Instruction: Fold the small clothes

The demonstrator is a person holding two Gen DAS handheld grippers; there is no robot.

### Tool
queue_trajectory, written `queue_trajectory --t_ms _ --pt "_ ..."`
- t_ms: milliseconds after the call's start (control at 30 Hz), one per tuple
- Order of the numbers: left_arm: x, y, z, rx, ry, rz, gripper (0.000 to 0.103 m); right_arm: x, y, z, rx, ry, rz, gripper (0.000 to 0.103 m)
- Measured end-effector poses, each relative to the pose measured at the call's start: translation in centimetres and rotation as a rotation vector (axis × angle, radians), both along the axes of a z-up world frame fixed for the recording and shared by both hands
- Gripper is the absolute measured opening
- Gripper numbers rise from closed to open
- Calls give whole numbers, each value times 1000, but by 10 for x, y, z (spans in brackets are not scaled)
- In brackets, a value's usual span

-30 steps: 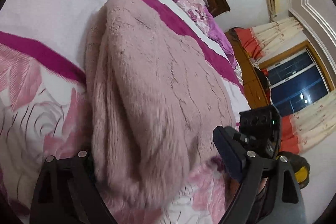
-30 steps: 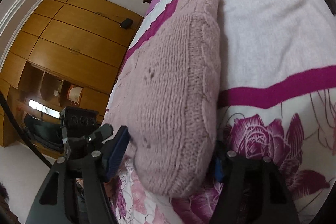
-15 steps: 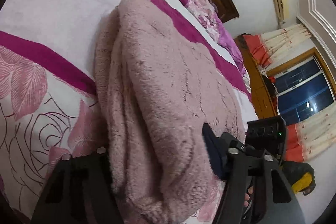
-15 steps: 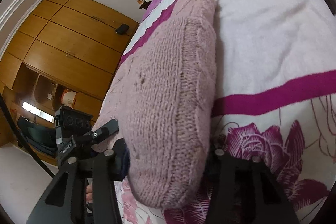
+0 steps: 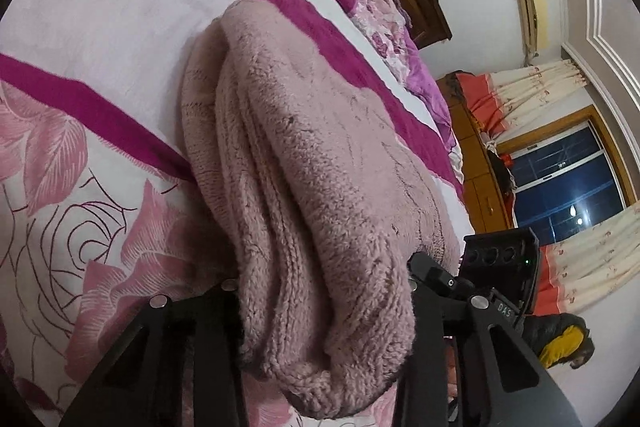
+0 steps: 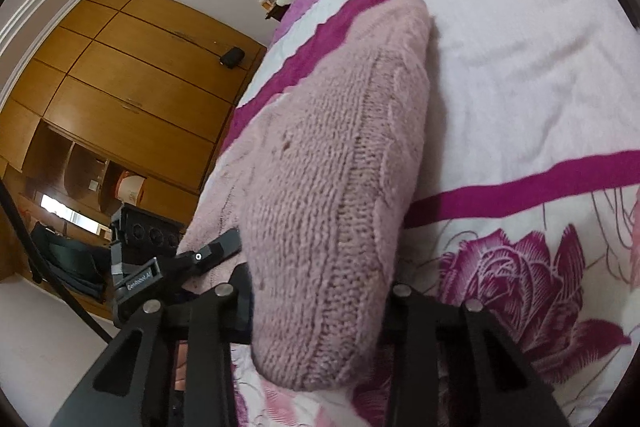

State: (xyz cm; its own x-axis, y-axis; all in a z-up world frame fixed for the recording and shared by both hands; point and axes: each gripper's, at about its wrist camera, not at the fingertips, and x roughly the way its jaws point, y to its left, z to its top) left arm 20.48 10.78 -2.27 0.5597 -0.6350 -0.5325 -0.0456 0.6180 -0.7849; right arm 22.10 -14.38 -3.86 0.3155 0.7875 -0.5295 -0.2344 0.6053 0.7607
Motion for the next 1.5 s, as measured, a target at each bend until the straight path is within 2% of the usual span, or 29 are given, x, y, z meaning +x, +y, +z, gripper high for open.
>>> queue_trajectory --t_ms 333,500,567,667,767,900,1033,1233,1300,1400,1467,1500 --pt "-12 1 9 -20 -3 4 12 -7 -2 14 -11 -2 26 37" --pt "-32 -11 32 -45 -32 -10 12 -25 -9 45 -33 -31 38 36" --pt "-46 -19 48 -54 -62 -25 12 -40 -19 58 -7 -39 12 36" --pt "-59 -29 59 -58 -45 -43 12 -55 -31 70 20 -12 7 35" --pt "-66 -40 64 -105 -20 -60 12 -65 -47 86 31 9 -3 35" --pt "-65 -58 86 -90 -40 -82 12 -75 -60 117 2 -31 -8 35" --pt "-35 -79 112 -73 -56 -101 12 -61 -84 144 -1 -60 -34 35" --pt "50 -103 143 -46 -84 -120 11 22 -116 178 -24 -67 -97 34" --pt "77 -104 154 -47 -119 -123 11 45 -120 194 -15 -120 -102 34" --pt "104 -105 174 -72 -197 -123 11 66 -131 209 69 -226 -113 34" --pt "108 -109 178 -40 -266 -124 11 71 -136 205 96 -272 -109 34" --pt "107 -111 173 -30 -274 -125 11 71 -137 196 96 -279 -105 34"
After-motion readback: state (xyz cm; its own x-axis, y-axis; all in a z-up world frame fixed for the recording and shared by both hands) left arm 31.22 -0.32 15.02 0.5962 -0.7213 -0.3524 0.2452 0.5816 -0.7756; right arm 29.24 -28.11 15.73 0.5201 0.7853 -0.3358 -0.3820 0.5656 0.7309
